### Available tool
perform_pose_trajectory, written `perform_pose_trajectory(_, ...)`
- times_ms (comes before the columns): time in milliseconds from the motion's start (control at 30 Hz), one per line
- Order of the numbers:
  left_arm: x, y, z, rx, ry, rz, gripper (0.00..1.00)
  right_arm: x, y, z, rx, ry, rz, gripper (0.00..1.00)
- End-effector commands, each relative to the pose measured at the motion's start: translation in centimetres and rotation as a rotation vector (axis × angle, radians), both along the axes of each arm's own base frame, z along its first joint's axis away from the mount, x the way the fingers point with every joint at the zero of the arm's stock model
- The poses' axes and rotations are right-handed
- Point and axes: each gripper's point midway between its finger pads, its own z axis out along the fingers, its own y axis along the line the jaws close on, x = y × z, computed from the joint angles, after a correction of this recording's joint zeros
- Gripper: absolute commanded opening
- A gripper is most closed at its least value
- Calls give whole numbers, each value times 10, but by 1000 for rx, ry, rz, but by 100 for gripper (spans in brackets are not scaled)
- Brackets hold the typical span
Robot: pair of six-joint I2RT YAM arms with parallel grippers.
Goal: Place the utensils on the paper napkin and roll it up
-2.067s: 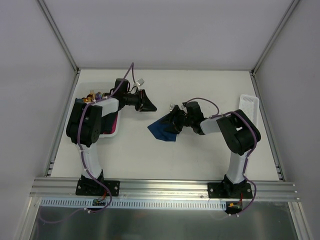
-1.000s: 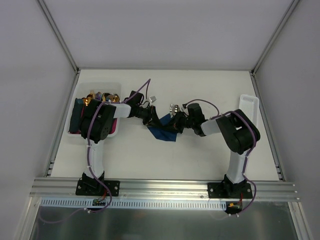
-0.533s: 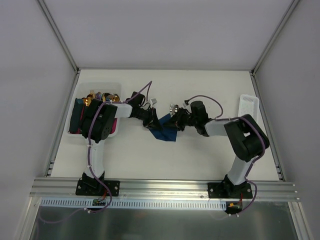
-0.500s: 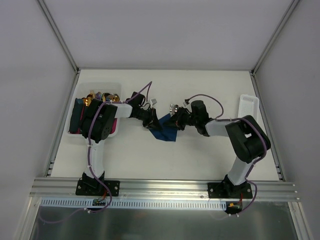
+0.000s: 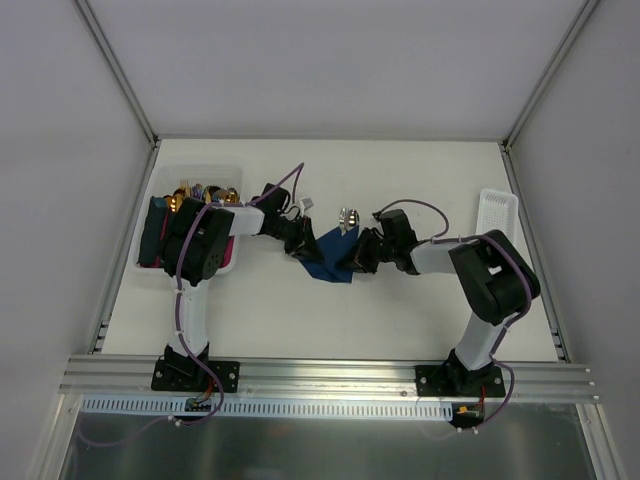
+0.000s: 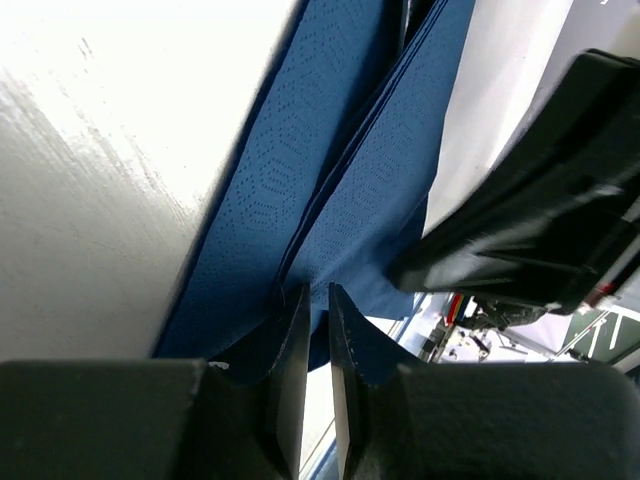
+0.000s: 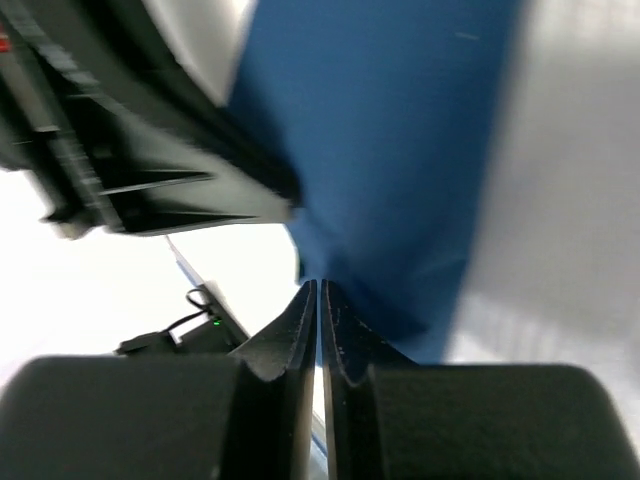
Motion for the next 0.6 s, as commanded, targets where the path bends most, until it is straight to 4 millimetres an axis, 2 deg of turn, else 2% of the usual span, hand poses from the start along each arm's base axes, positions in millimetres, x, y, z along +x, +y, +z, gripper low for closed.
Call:
perform_pose_trajectory(0,3,-9,36,-62,-91,-49,14,1,-7,-15,-69,10,4,6)
perform_pose_trajectory(200,4,-15,61,-89,-156,-64,16,-5,-11,-29,-129,32,22,4)
perform_pose_trajectory(300,5,-20,63,-89,-167,-70,17,-7,-12,-34,-141,44,27,4)
perform_pose_trajectory(433,2,-28,55,-75,-154,-81,18,-8,-12,-38,-149,51,27,4)
perform_pose_trajectory(567,0,-30,35,-39,-119,-74,18,-9,-10,-36,-144,46,36,4)
